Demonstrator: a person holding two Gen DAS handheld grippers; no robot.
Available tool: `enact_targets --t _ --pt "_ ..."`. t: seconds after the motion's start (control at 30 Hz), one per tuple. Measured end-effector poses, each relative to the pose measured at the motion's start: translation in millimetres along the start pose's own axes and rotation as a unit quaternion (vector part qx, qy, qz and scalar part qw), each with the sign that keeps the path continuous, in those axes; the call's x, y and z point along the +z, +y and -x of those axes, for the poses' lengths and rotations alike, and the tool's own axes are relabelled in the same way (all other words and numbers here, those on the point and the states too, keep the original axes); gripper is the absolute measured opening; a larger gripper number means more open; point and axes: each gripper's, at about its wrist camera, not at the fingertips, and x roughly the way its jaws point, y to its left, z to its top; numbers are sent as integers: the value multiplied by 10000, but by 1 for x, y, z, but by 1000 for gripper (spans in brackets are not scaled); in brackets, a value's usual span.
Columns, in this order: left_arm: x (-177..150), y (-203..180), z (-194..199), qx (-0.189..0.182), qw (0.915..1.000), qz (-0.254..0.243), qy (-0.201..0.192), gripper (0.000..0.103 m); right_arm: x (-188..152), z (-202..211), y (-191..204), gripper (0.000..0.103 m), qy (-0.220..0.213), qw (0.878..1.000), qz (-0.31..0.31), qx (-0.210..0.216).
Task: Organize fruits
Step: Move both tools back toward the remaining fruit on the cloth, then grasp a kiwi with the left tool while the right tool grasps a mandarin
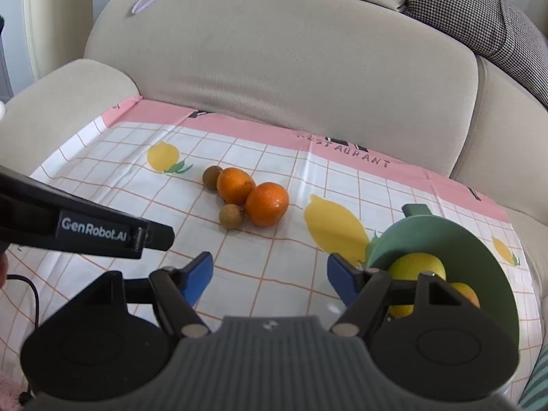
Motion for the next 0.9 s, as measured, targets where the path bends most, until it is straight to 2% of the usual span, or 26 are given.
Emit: enact_targets --t 0.07,0.17,0.3,0.53,0.67,0.9 --pt "2 3 -2 0 10000 -33 -41 42 2 -6 0 64 12 10000 -29 11" --pt "7 8 -7 -30 10000 36 -29 47 6 -15 -1 59 22 10000 -81 -3" --pt "13 13 -13 -111 9999 122 -44 47 12 -28 -3 58 9 9999 -129 -25" --pt "28 15 -24 -369 9991 185 -101 47 24 -53 -12 50 1 9999 -123 54" --pt "33 19 -32 -277 9996 -6 -57 47 32 -61 -24 48 1 9990 -403 199" --pt "34 2 -48 -336 9974 -644 44 47 43 -61 -38 46 -58 9980 -432 462"
